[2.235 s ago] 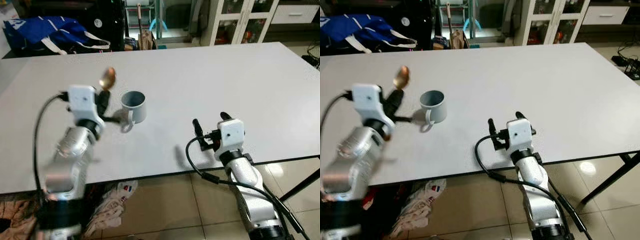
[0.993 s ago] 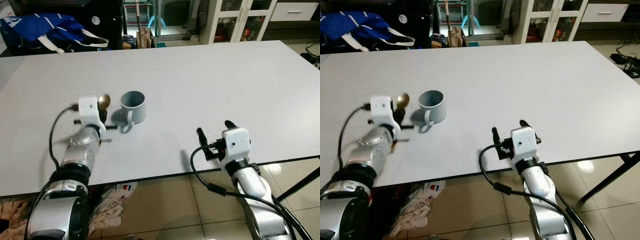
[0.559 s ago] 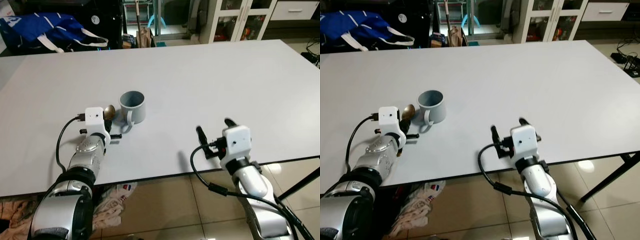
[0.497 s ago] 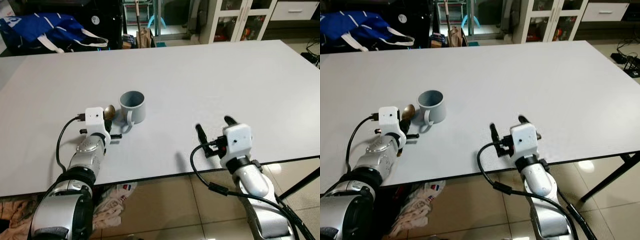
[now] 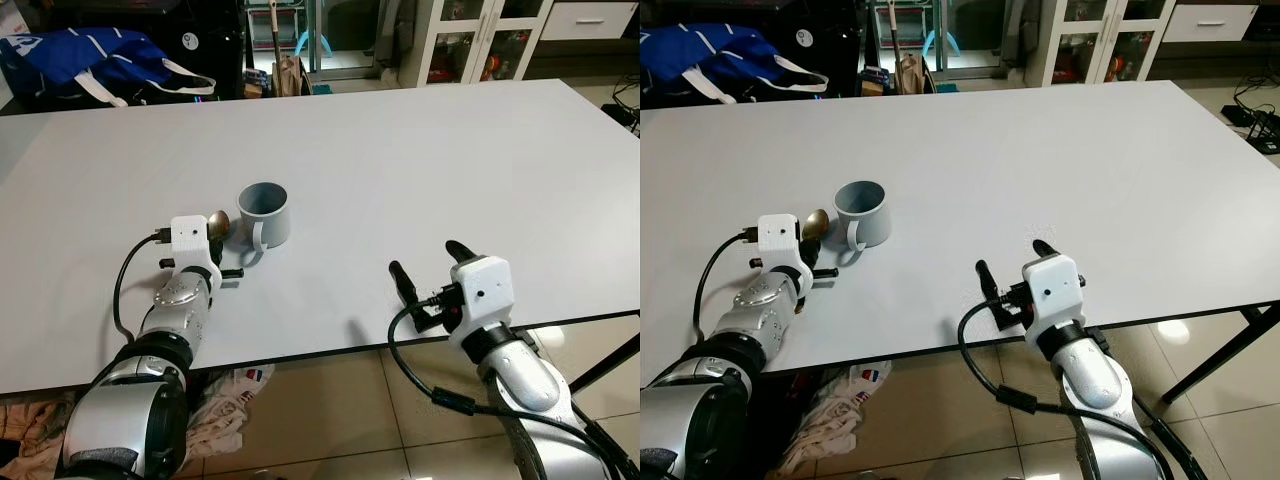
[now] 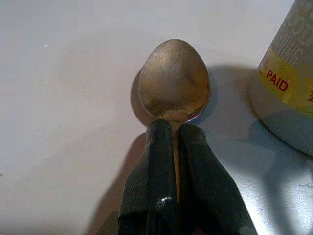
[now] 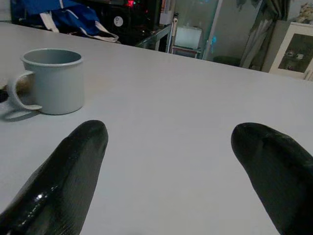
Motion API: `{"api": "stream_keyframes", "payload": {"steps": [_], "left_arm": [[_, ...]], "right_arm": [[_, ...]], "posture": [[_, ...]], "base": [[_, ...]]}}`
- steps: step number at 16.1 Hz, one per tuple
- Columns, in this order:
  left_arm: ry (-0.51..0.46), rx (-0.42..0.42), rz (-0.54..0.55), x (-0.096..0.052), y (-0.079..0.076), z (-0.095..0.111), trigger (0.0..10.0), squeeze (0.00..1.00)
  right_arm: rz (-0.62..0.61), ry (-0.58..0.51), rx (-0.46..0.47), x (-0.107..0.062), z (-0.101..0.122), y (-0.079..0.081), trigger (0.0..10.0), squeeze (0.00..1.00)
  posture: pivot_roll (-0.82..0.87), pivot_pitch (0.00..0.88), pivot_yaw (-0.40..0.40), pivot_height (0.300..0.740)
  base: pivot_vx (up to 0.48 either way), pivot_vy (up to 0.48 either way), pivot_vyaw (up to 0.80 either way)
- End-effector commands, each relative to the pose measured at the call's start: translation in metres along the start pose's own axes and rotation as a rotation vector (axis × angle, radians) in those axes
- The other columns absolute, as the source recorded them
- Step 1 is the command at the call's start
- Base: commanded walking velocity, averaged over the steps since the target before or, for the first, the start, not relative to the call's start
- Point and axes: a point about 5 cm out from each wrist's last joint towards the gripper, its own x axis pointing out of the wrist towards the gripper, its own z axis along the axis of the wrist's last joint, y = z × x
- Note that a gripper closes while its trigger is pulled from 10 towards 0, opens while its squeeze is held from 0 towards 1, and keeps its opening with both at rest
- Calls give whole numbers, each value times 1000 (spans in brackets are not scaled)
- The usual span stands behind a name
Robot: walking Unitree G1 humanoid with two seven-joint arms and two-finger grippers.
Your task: Setting the table
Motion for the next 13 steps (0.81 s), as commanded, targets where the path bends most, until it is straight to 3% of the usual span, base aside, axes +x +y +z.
{"api": "stream_keyframes", "payload": {"steps": [1,3,4,5,13], "left_arm": [[101,-4,11,-4,1,-22,10000,0],[106,-1,8,-4,1,-23,10000,0],[112,1,7,-4,-1,-25,10000,941],[119,1,8,-4,-2,-27,10000,1000],[157,-36,11,-7,-7,-37,10000,1000]], "right_arm": [[25,10,15,-4,1,4,10000,0],[30,20,19,-6,1,5,10000,0],[33,23,20,-6,1,5,10000,0],[34,27,20,-6,1,5,10000,0],[43,48,21,-5,-2,6,10000,0]], "posture": [[-204,36,51,740],[-204,37,52,740],[-204,37,52,740],[-205,36,51,740],[-198,37,49,740]], "base": [[0,0,0],[0,0,0],[0,0,0],[0,0,0],[0,0,0]]}}
